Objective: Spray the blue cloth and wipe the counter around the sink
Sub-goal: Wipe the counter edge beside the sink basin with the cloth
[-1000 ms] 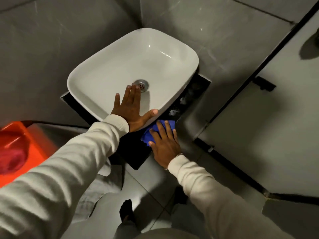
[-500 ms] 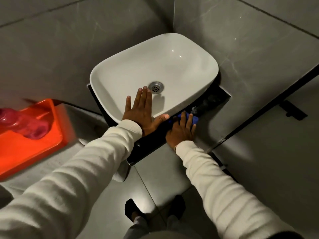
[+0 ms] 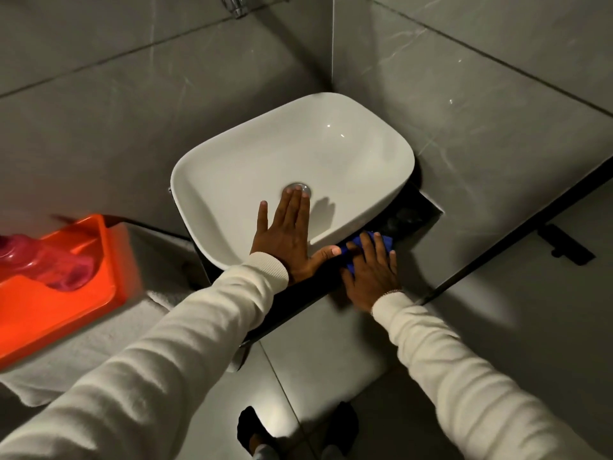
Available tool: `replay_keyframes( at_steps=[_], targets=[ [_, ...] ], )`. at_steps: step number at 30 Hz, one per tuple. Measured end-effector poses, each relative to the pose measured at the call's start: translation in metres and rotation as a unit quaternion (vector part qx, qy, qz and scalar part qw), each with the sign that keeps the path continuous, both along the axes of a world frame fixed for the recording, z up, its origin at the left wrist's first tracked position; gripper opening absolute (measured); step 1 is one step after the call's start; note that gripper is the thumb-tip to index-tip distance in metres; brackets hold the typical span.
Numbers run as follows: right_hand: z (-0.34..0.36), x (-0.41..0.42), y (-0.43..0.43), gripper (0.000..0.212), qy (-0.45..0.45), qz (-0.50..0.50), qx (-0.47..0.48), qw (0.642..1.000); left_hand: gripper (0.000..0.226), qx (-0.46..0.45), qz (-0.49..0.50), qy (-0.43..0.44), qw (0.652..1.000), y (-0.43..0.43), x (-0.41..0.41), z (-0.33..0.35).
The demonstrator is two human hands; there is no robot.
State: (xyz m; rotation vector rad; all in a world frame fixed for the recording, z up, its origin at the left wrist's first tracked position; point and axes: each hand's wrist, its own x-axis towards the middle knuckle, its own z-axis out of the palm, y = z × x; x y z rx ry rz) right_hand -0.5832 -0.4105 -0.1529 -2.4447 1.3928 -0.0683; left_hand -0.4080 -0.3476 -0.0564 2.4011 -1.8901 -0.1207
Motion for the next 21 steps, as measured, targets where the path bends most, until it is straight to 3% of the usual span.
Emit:
replay_keyframes(
  at_steps=[3,7,18,21],
  targets=[
    [0.002,0.005,-0.008,0.063,-0.005,-0.015,0.012,1.000,0.109,0.005,0.000,-0.003,1.000,-0.002,-0.002,0.001],
    [-0.003,-0.021,-0.032,0.060,0.011,0.056,0.006,0.998,0.110,0.019,-0.003,-0.005,1.000,-0.014,-0.006,0.004],
    [-0.001,-0.025,-0.077,0.060,-0.021,-0.039,0.027,0.999,0.112,0.035,-0.005,-0.008,0.999,-0.048,-0.016,0.001],
    [-0.008,-0.033,-0.087,0.058,-0.015,-0.004,-0.016,1.000,0.111,0.024,-0.011,-0.006,1.000,-0.052,-0.019,0.000]
  ],
)
